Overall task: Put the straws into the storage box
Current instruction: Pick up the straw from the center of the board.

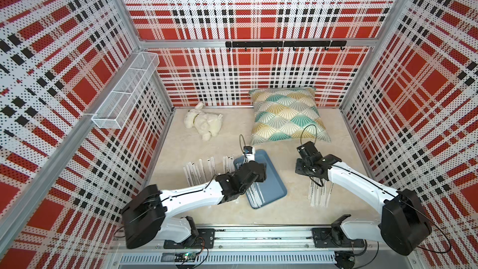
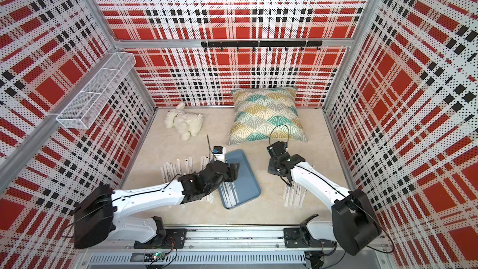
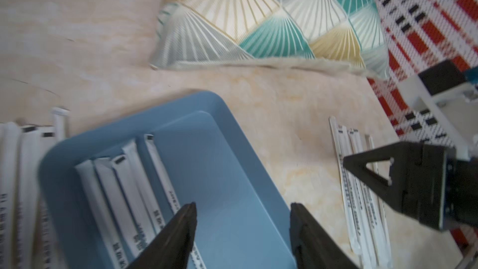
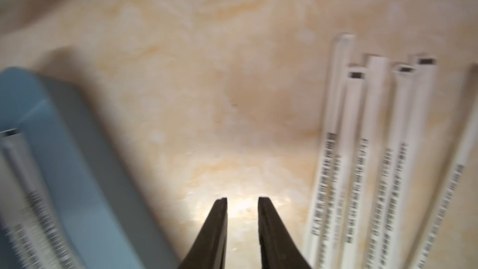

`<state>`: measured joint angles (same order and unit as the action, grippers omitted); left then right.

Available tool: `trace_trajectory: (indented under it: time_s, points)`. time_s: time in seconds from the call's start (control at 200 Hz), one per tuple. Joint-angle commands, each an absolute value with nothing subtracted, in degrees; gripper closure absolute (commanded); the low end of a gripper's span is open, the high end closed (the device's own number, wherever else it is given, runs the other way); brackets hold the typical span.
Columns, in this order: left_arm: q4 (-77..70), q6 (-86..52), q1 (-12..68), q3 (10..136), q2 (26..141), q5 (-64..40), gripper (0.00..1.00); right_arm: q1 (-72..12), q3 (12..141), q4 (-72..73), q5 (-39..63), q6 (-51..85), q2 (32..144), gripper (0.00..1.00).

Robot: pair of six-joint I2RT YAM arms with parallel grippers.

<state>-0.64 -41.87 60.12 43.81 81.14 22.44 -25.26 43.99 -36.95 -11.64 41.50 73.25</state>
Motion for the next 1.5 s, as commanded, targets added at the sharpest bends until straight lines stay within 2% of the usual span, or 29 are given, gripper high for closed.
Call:
trace_trajectory:
  time_s: [0.0,0.135,0.371,0.867,1.082,1.222,1.493]
  points:
    - [-4.3,-39.0,62.2,46.3,86.1,16.9,0.37,-21.3,41.2,-37.8,-12.9,40.8,71.0,0.69]
    - [-4.9,-38.9,62.6,48.3,90.3,15.1,0.38,-17.9,37.6,-33.9,-12.2,39.2,72.1,0.69]
    - [-8.4,-41.1,59.1,43.7,87.8,12.6,0.39,-17.9,36.5,-31.1,-10.5,38.3,75.4,0.76]
    - [-9.6,-41.3,56.5,41.3,86.2,10.7,0.39,-17.8,36.4,-28.3,-10.7,38.2,80.6,0.74]
    - [-9.8,-41.3,56.1,40.5,85.2,11.2,0.39,-17.9,35.9,-28.0,-9.9,38.2,80.1,0.81]
    - [-9.2,-41.5,54.5,39.3,82.6,12.4,0.39,-22.0,38.2,-31.5,-11.5,38.3,78.3,0.84]
    - [-5.6,-42.7,46.6,33.6,71.0,14.3,0.40,-37.9,48.6,-43.0,-15.7,42.1,76.9,0.87]
